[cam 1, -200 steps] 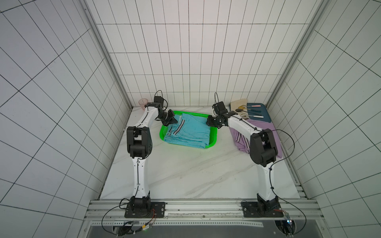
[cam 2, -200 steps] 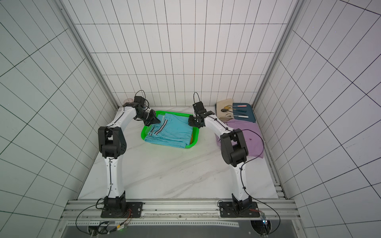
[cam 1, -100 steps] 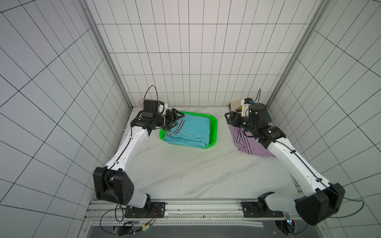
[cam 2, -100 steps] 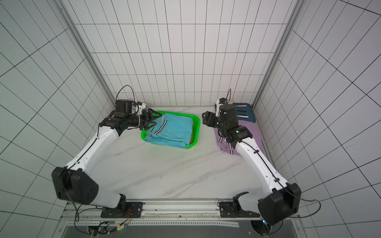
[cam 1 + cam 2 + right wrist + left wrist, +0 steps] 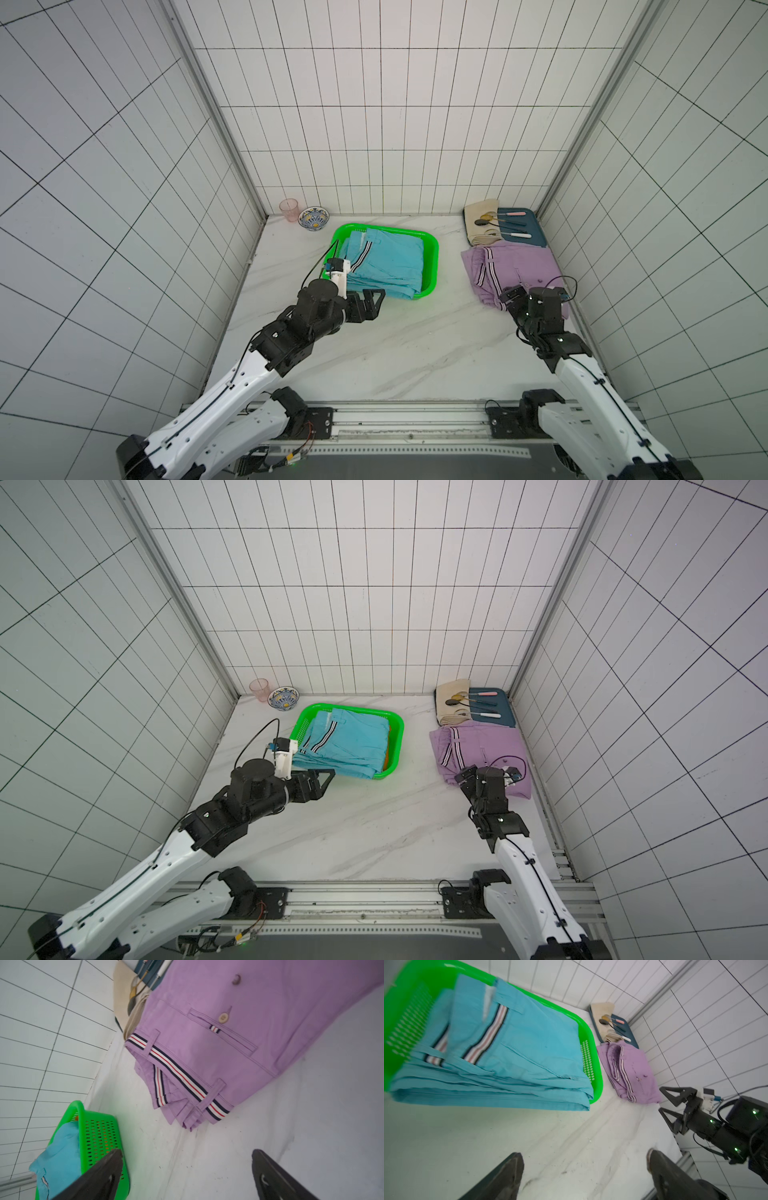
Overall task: Put the folded long pants in the basket
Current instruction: Move the long pant to the center of the board.
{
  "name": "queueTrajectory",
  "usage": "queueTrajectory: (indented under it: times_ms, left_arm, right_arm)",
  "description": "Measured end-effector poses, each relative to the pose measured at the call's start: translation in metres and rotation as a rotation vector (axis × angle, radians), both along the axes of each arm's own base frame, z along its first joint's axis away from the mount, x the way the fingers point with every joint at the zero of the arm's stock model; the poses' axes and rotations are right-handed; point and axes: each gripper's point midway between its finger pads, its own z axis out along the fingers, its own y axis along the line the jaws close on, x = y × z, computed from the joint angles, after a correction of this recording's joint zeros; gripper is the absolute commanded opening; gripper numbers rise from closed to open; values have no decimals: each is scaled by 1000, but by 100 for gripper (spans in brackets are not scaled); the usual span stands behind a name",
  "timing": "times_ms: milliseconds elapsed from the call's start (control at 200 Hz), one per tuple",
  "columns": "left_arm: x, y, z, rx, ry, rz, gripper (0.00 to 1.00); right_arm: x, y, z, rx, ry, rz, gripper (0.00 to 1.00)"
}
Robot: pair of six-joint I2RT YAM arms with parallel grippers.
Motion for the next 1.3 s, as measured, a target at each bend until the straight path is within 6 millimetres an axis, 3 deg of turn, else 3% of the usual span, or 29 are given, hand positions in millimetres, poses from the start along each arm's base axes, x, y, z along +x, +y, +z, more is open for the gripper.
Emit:
queueTrajectory:
  times_ms: [225, 540, 695, 794, 834, 869, 964, 1169, 1299]
  left_arm:
    - [13, 28, 6, 63, -76, 148, 98]
    - [22, 27, -13, 135, -20, 173, 98]
    - [21, 29, -11, 134, -24, 176, 98]
    - [19, 31, -6, 123, -38, 180, 98]
    - [19, 32, -4, 118, -43, 181, 98]
    - [18, 32, -2, 114, -48, 182, 98]
    - [18, 33, -1, 111, -51, 183, 98]
    - [19, 31, -5, 122, -40, 177, 98]
    - [16, 25, -7, 113, -27, 143, 98]
  right_arm:
    - [16, -9, -10, 72, -7, -74, 99]
    - [26, -8, -73, 157, 153, -95, 98]
    - [47, -6, -72, 175, 118, -88, 92]
    - [59, -5, -74, 172, 116, -83, 80]
    - [63, -6, -75, 167, 119, -81, 71]
    - [66, -5, -77, 163, 125, -78, 58]
    - [68, -5, -87, 147, 157, -66, 1]
    - [72, -3, -92, 170, 180, -43, 0]
    - [61, -1, -90, 201, 209, -43, 0]
